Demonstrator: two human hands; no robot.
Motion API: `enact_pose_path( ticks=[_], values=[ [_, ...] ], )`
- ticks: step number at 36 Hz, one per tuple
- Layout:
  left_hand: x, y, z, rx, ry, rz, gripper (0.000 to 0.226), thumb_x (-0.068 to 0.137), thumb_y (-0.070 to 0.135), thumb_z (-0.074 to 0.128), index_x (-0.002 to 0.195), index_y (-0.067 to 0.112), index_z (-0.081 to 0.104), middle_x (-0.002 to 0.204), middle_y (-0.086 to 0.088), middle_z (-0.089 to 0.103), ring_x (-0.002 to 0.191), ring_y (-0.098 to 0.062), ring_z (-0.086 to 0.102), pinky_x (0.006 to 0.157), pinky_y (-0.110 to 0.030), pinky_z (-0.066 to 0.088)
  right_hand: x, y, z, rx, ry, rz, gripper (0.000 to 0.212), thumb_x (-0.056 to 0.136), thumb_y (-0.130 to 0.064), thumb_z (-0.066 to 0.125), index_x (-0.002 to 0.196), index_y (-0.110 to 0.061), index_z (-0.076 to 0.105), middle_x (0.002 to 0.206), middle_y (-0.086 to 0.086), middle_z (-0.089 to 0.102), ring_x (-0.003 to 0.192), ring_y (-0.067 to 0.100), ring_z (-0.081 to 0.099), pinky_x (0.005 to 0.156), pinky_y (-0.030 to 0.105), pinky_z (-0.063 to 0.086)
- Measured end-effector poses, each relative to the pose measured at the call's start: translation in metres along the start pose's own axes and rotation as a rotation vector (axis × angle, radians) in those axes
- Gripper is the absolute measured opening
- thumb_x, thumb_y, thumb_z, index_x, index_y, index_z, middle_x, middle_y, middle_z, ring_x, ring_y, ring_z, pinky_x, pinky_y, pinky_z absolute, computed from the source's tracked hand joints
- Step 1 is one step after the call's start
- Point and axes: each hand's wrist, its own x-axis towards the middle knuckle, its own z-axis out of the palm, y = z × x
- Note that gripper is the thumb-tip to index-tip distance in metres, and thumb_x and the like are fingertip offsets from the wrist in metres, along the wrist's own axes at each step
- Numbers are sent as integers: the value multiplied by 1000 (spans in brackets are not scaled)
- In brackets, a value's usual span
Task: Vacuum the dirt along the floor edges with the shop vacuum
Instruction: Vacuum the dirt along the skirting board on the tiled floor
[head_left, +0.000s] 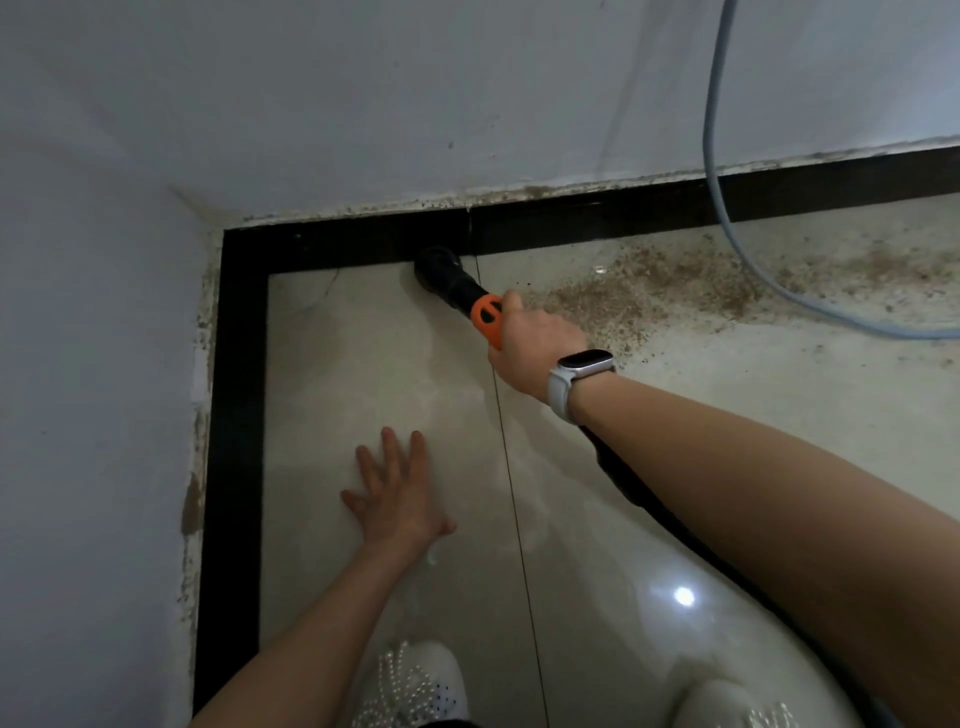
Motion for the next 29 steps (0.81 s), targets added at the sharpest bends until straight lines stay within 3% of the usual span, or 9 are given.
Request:
enact_pose_path(
  ticks=[5, 10, 18, 26, 29],
  values=[
    [2, -2, 1, -16, 7, 6, 117, 75, 43, 76, 151, 31, -13, 156, -2, -31, 143, -37, -23, 111, -65, 12, -1, 26, -12, -40, 14, 37, 32, 93, -25, 52, 120, -12, 40, 87, 6, 54, 69, 26, 53, 60, 35, 41],
    [2, -3, 2, -26, 23, 19, 116, 75, 44, 76, 151, 31, -10, 156, -1, -29, 143, -37, -22, 111, -66, 13, -14, 50, -17, -55, -8, 62, 38, 93, -31, 53, 125, -14, 39, 80, 0, 53, 65, 21, 56, 61, 36, 49],
    [-1, -3, 0, -26, 28, 16, 116, 75, 45, 76, 151, 31, -10, 156, 0, -28, 144, -36, -21, 112, -64, 13, -66, 60, -10, -69, -97, -22, 28, 93, -29, 53, 114, -16, 40, 66, -6, 43, 51, 10, 43, 44, 25, 26],
    [-3, -1, -4, -38, 16, -1, 115, 75, 42, 77, 151, 32, -8, 157, -1, -27, 144, -35, -20, 113, -63, 12, -124, 80, 0, -127, -211, -53, 31, 94, -35, 50, 115, -17, 37, 77, -1, 50, 62, 23, 49, 54, 29, 36],
    [-4, 8, -6, -26, 22, -47, 102, 79, 43, 71, 152, 30, 1, 160, -3, -17, 146, -33, -12, 113, -61, 11, -135, 84, 1, -140, -208, -56, 31, 94, -36, 49, 116, -17, 36, 82, 1, 54, 64, 25, 48, 58, 30, 37]
  ],
)
